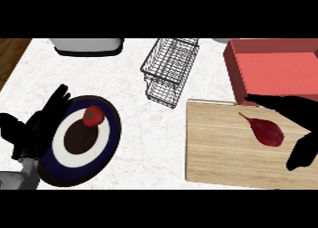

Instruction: Pick the pear from the tray and place it in the tiered basket

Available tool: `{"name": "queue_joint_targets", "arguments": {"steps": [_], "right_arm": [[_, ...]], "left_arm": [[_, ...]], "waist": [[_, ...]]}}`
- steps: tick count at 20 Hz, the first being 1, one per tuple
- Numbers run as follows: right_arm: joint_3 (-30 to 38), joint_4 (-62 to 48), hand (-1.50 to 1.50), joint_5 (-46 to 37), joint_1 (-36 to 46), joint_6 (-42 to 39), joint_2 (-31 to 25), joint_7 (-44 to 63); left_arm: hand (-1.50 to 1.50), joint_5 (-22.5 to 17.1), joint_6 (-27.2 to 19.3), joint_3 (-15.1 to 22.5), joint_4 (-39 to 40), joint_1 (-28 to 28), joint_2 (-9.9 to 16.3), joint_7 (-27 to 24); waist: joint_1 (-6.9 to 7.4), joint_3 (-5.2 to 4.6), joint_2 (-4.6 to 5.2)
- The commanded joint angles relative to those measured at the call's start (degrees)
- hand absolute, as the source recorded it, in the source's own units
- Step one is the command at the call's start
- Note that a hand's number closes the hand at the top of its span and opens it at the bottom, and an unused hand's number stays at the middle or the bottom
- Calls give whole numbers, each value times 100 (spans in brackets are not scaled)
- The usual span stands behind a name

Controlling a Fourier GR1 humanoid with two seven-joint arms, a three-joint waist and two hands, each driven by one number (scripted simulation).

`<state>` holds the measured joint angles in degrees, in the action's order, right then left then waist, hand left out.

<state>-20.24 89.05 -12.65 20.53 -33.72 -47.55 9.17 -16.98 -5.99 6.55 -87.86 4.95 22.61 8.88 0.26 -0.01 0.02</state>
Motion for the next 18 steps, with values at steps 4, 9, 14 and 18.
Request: {"name": "queue_joint_targets", "arguments": {"steps": [4, 9, 14, 18], "right_arm": [[144, -278, -150, -1046, -227, 28, 704, -96], [142, -1563, -150, -1913, -1, 653, 885, -1158], [302, -1636, -150, -2452, -48, 1012, 1341, -1244], [481, -2064, -150, -2858, 19, 1061, 1421, -1585]], "left_arm": [[0, 66, 373, -366, 44, 15, -93, 88], [0, 96, 472, -488, 88, -22, -189, -25], [0, 525, 426, -405, 162, -136, -432, -108], [0, 367, 657, -650, -188, -266, -368, 210]], "waist": [[-16, 0, -3], [5, 2, 5], [-5, 1, 1], [7, 1, -1]]}}
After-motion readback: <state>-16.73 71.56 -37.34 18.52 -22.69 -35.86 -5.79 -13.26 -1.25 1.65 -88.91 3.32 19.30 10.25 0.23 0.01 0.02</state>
